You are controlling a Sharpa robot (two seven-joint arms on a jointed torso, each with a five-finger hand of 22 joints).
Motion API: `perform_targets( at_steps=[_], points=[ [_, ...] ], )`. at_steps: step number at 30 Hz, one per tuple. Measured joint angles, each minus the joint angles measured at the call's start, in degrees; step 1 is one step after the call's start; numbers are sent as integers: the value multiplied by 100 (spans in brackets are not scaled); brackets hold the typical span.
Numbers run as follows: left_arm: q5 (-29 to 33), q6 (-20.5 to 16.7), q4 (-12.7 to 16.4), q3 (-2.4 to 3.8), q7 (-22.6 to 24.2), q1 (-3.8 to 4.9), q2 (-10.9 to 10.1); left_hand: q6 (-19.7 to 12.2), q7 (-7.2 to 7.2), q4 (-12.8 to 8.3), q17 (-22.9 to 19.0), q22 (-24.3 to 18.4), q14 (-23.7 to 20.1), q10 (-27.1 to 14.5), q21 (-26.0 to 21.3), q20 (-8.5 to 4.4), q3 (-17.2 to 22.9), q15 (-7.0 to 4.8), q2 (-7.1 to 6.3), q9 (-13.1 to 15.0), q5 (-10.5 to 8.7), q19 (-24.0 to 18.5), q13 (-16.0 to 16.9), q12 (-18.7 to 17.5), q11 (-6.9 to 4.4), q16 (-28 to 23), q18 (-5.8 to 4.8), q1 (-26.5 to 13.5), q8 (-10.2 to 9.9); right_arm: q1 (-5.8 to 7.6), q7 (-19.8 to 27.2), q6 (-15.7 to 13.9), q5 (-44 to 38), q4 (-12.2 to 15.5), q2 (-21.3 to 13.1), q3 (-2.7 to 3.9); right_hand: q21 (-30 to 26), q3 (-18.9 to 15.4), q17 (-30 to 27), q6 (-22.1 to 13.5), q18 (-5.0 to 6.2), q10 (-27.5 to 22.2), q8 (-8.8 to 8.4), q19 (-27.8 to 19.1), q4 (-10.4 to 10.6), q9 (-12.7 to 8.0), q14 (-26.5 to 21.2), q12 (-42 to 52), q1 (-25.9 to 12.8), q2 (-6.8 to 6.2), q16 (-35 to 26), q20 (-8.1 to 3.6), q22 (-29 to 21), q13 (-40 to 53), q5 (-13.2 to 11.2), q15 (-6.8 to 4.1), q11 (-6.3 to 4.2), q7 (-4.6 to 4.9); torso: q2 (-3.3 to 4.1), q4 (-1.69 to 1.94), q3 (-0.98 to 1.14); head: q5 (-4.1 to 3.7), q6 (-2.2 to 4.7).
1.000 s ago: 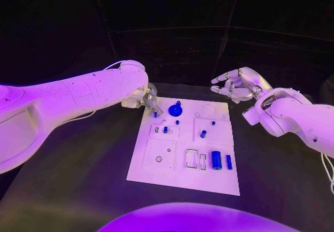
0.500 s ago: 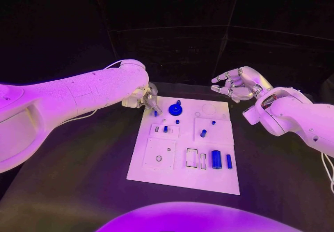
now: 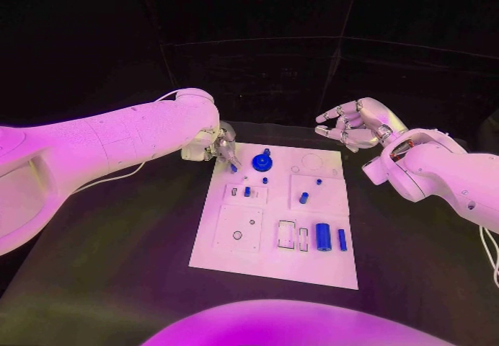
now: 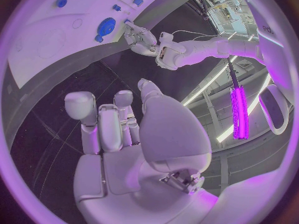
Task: Assemble the parts on the task board
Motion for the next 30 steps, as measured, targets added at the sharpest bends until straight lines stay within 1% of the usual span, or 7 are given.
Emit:
perform_targets(
  at_steps=[1,4,7,11,20,25,30],
  points=[
    [23,-35,65,0,3,0,-46,0,0,-120,0,7,0,11,0,0,255,0,-80,18,-2,0,0,0,-11,0,0,-80,19,0,0,0,0,0,-2,0,0,0,0,0,0,0,0,0,0,0,0,0,0,0,0,0,0,0,0,0,0,0,-1,1,1,-4,-1],
    [88,-161,313,0,6,0,-216,0,0,-61,0,11,0,43,0,0,409,0,-178,39,-4,0,0,0,-42,0,0,-188,70,0,0,0,0,0,-10,0,-23,0,0,0,0,0,0,0,0,0,0,0,0,0,0,0,0,0,0,0,0,0,-7,6,1,-8,-2],
    [136,-289,584,0,8,0,-391,1,1,-113,0,15,0,74,0,0,649,0,-224,61,-5,0,-17,0,-33,0,0,-315,115,0,1,1,0,1,-19,0,-23,-26,0,0,-1,0,0,0,26,0,0,0,-8,8,0,0,0,0,0,0,0,0,-8,9,1,-10,6],
    [191,-507,1037,0,8,0,-685,1,1,-113,0,28,0,81,0,0,735,0,-268,74,15,0,-18,0,-39,0,0,-378,151,0,1,1,0,6,-49,0,-23,-39,4,0,0,0,0,0,39,0,0,22,-38,38,0,0,0,0,-51,0,0,0,-10,15,1,-14,9],
    [184,-996,1800,-14,16,1,-1120,3,3,-174,0,109,0,198,46,18,844,0,-358,93,23,23,98,90,-48,0,0,-467,192,0,1,2,10,5,-72,0,-23,-64,16,0,0,0,0,0,128,0,0,45,-92,92,0,0,0,1,-139,0,0,0,-14,19,1,-13,45],
    [81,-1238,2119,-128,49,-27,-1315,26,-19,-161,0,135,0,249,63,3,862,0,-408,94,23,39,146,115,-59,0,0,-451,217,0,1,2,17,6,-82,0,-23,-64,15,0,0,0,0,0,128,0,0,45,-115,69,0,0,0,1,-139,0,0,0,-16,21,1,-3,40],
    [-4,-1398,2284,-194,68,-94,-1403,27,-19,-178,0,146,0,268,89,3,909,0,-416,93,23,39,153,136,-64,0,0,-460,217,0,1,2,22,6,-79,0,-23,-64,15,0,0,0,0,0,128,1,0,45,-115,68,0,0,0,1,-139,0,0,0,-15,25,-1,8,34]
  ],
)
